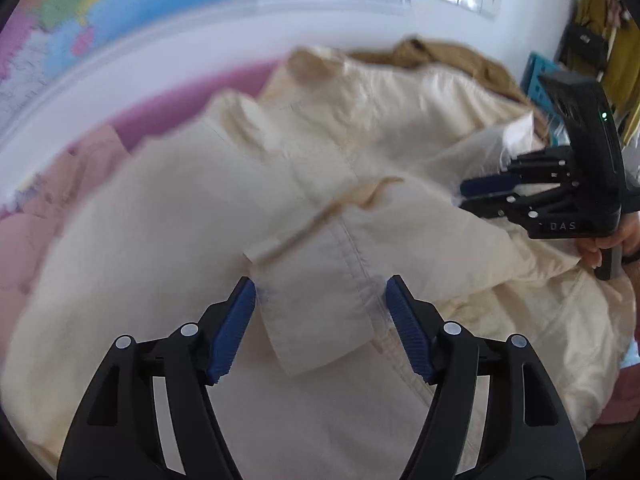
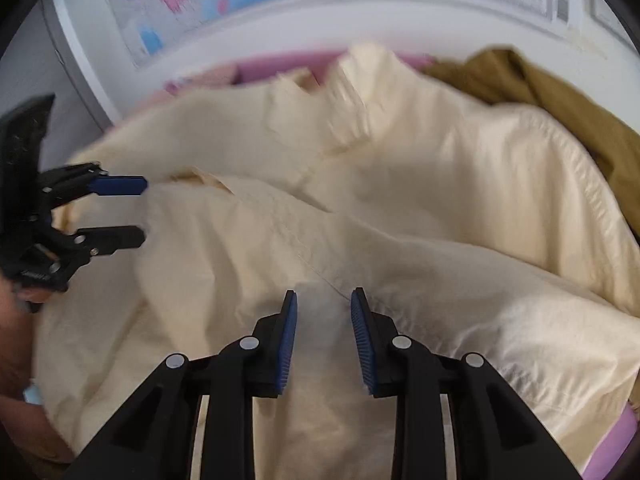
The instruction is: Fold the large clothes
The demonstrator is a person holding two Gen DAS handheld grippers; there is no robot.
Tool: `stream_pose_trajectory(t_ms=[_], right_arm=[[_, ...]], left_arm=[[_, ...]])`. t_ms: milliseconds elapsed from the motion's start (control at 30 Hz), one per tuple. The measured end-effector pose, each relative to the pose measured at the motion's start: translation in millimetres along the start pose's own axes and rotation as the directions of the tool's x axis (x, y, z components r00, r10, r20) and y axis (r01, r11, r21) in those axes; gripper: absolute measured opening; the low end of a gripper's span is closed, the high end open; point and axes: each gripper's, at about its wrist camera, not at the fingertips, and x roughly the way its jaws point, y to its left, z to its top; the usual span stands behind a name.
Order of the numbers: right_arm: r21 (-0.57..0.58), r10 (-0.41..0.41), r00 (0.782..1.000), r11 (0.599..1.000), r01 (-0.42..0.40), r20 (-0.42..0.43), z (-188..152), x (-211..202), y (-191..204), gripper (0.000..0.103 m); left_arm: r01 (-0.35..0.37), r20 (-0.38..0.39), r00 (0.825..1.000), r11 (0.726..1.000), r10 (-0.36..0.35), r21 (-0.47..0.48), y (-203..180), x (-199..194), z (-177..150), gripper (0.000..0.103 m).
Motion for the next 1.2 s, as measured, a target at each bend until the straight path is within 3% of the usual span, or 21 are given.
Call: stream_pose_trajectory(t_ms=[67, 167, 300, 400, 533, 700, 933, 1100, 1200], right_arm=[[-0.017, -0.028, 1.000, 0.999, 0.028, 0.004, -1, 4, 0, 0.021], [0.014, -0.006, 1.000, 1.000, 0.006, 0.003, -1, -1, -5, 0.021], [0.019, 0.025, 0.999, 0.999, -0.026, 0.045, -1, -23, -1, 0.024], [-0.049, 0.065, 0.995, 0.997, -0.062, 0.072, 3, -38, 24, 0.028], [-0.140, 0.074, 0.996, 0.988, -0.068, 0.039, 12, -24, 53, 0.036], [-0.119, 0.045, 0.997, 0.992, -0.052, -0.062, 12, 17, 53, 0.038], [-0.095, 0.035, 0.999, 0.995, -0.039, -0.040, 7, 0, 59, 0.041], [-0.131, 0.105, 0.994, 0.986, -0.102, 0.014, 9, -25, 90, 0.050], [-0.181, 0.222, 0.975, 0.960, -0.215, 0.020, 8, -35, 122, 0.051]], left_arm=[[-0.025, -0.062, 0.998, 1.000, 0.026, 0.013, -2, 24, -1, 0.069], [-0.020, -0.080, 0.997, 1.000, 0.020, 0.002, -4, 33, 0, 0.069], [-0.014, -0.035, 0.999, 0.999, 0.013, -0.033, -2, 11, -2, 0.069], [-0.020, 0.021, 1.000, 0.998, 0.021, -0.053, -1, -18, -10, 0.068], [-0.059, 0.109, 0.992, 0.992, 0.072, -0.115, 16, -67, -29, 0.070], [-0.176, 0.152, 0.965, 0.959, 0.213, -0.221, 49, -125, -69, 0.075], [-0.258, 0.128, 0.939, 0.901, 0.318, -0.348, 92, -160, -122, 0.080], [-0.260, 0.070, 0.948, 0.880, 0.312, -0.397, 108, -168, -166, 0.080], [-0.250, 0.056, 0.954, 0.882, 0.296, -0.400, 109, -166, -183, 0.080]])
